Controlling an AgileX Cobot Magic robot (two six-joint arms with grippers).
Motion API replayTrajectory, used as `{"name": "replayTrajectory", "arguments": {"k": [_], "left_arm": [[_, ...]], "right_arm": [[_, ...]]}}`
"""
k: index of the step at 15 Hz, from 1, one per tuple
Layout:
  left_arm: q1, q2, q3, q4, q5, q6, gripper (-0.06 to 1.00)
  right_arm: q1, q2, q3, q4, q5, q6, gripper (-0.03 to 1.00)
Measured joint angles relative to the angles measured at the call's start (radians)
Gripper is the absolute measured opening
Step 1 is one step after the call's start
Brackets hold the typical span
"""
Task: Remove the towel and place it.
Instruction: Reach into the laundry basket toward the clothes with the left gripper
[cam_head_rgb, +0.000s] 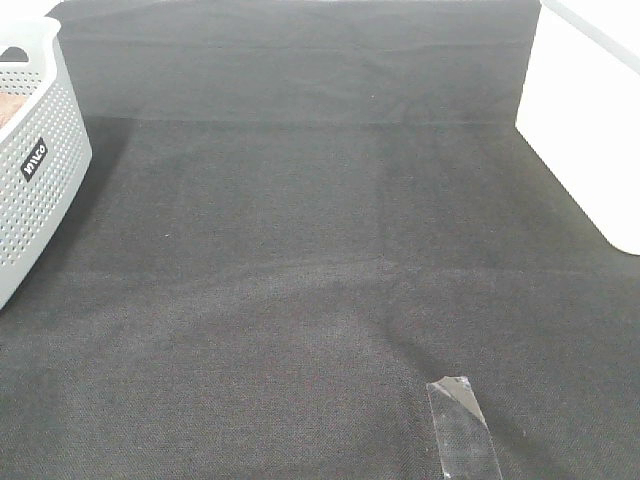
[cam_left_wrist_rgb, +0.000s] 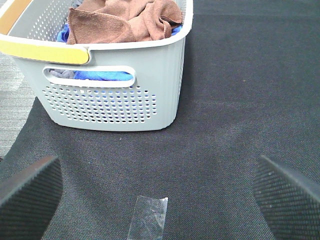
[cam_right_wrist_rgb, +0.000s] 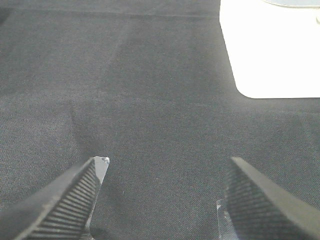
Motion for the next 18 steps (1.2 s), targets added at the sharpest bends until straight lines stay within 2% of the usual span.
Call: {"name": "replayTrajectory", "arguments": {"k": [12,15,18], "left_arm": [[0.000,0.000,0.000,0.000,0.000,0.000,0.98],[0.000,0.000,0.000,0.042,-0.008,0.036,0.98],[0.000,0.000,0.000,0.009,-0.009,0.053,0.98]], "right_arm": [[0.000,0.000,0.000,0.000,0.000,0.000,0.69],[0.000,0.000,0.000,0.000,0.000,0.000,0.69],[0.000,0.000,0.000,0.000,0.000,0.000,0.69]]}}
